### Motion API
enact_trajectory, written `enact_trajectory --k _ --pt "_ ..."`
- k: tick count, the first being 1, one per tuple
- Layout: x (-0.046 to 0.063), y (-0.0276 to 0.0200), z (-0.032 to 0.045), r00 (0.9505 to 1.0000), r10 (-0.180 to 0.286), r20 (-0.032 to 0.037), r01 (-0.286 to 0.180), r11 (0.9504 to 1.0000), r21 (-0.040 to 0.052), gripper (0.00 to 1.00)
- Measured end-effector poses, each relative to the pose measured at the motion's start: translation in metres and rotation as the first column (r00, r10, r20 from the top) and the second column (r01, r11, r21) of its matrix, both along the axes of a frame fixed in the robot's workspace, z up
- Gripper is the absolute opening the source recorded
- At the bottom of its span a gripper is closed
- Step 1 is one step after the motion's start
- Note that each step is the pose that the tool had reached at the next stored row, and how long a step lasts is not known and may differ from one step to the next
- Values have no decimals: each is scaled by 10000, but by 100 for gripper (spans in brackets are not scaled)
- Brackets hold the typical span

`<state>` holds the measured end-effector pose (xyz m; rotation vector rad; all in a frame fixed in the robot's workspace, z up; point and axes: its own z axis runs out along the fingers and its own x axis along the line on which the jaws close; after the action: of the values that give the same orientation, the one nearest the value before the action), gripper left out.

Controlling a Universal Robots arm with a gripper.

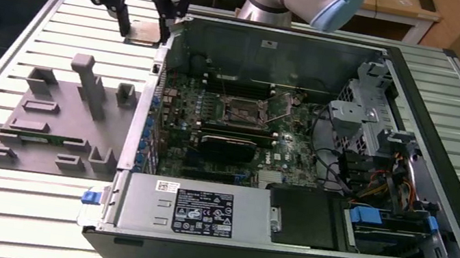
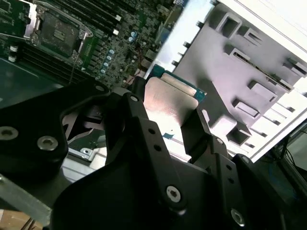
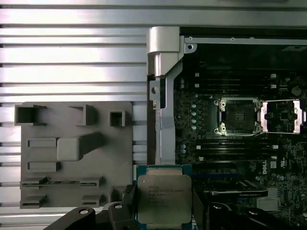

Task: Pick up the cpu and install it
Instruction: 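Pick up the cpu and move it towards the insertion slot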

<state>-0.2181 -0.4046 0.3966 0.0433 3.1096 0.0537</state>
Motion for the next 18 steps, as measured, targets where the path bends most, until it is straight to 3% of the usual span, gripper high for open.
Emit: enact_trajectory --k 18 --pt "540 0 0 10000 0 0 0 10000 0 55"
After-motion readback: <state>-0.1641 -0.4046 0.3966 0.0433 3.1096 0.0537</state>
